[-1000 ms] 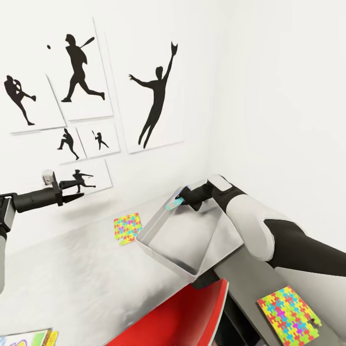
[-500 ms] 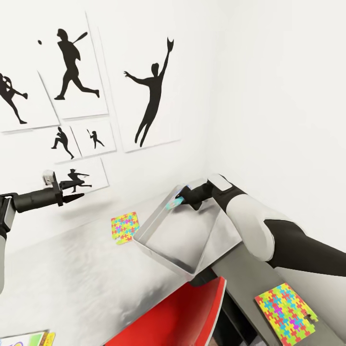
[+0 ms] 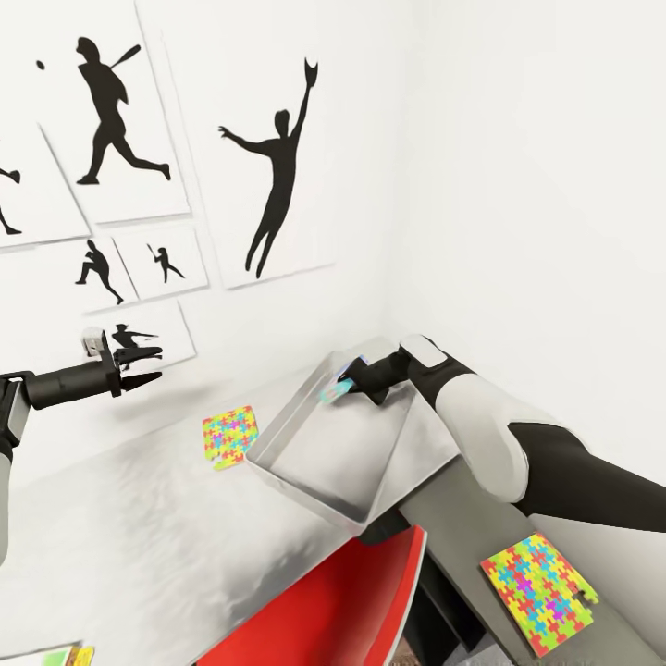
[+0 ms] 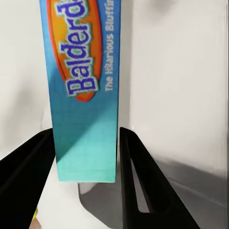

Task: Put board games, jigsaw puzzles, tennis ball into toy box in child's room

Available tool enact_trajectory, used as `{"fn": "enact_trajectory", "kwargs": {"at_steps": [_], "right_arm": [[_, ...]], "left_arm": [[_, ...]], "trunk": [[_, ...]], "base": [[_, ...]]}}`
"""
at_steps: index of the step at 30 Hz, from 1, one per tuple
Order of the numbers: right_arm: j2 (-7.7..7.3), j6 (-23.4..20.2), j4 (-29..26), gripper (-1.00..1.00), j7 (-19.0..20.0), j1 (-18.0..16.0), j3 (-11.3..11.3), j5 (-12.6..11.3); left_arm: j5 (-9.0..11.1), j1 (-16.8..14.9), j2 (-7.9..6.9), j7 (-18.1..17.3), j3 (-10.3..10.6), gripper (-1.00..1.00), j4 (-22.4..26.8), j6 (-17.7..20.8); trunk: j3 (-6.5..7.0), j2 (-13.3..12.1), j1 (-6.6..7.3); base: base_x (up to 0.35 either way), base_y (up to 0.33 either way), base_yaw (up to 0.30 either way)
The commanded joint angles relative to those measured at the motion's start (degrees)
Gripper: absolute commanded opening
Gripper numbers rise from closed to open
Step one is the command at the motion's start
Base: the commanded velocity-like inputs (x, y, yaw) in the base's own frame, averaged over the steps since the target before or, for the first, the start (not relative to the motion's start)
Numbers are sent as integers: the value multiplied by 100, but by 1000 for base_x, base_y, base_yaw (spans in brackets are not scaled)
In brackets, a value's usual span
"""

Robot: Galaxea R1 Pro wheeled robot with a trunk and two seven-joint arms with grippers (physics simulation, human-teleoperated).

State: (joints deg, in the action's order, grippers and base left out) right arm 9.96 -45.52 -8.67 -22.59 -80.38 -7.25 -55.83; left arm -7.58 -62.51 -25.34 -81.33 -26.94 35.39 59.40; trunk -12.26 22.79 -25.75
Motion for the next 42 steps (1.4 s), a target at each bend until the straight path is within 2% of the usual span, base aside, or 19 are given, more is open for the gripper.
{"fn": "enact_trajectory", "kwargs": {"at_steps": [1,6,15,21,25,42], "right_arm": [[4,-10,-24,-100,-52,-4,-49,-15],[4,-11,-329,-100,-52,-4,-45,-15],[4,-18,-454,-100,-52,-4,-31,-15],[4,-13,-464,-100,-52,-4,304,-15],[4,-9,-468,-100,-52,-4,400,-15],[4,-3,-595,-100,-55,-4,426,-17]], "left_arm": [[-60,-7,3,-49,-22,100,3,60],[-55,-7,3,-49,-22,100,3,60],[-53,-7,3,-49,-22,100,3,60],[-51,-7,3,-49,-22,100,3,60],[-51,-7,3,-49,-22,100,3,60],[-42,-7,3,-49,-20,100,3,60]], "trunk": [[-21,13,-3],[-64,13,-3],[-142,13,-3],[-156,13,-3],[-173,13,-3],[-314,13,-3]], "base": [[0,0,-105],[0,0,-106],[0,0,-60],[0,0,-4],[0,0,57],[0,0,124]]}}
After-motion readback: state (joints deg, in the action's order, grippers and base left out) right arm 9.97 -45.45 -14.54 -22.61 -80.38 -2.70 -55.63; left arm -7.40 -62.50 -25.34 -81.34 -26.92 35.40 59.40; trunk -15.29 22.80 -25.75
